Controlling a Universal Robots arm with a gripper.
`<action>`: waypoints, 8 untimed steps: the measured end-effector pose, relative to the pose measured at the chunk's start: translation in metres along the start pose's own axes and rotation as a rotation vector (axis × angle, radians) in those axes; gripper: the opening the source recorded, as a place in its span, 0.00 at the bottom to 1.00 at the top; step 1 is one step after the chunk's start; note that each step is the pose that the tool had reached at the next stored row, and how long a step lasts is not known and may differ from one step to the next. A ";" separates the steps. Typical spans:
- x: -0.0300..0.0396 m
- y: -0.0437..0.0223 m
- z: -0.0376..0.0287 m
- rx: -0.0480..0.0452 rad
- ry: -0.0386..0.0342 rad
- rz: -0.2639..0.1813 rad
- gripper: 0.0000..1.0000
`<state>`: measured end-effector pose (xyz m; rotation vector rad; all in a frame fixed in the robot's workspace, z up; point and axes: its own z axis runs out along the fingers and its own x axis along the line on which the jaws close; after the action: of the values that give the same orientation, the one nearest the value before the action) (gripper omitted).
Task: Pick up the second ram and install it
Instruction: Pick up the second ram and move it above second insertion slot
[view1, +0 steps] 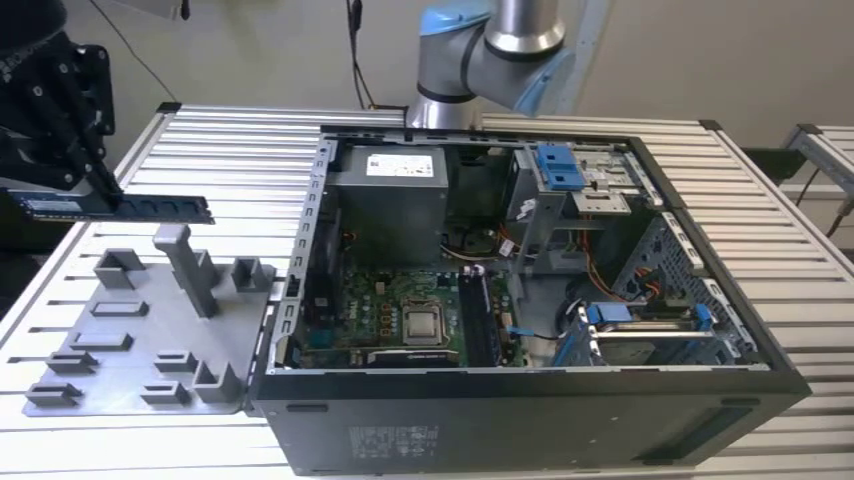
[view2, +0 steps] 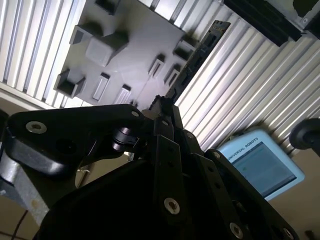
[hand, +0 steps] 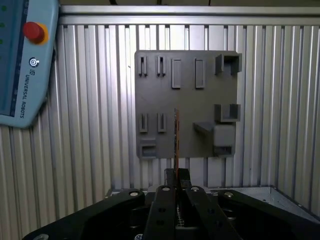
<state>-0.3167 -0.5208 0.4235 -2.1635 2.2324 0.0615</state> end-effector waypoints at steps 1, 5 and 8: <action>-0.0001 -0.0029 0.0000 -0.0001 0.0000 0.000 0.14; -0.0004 -0.0150 0.0000 -0.0007 0.0000 0.000 0.14; -0.0008 -0.0250 -0.0001 -0.0013 0.0000 0.000 0.14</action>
<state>-0.2917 -0.5208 0.4234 -2.1640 2.2331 0.0630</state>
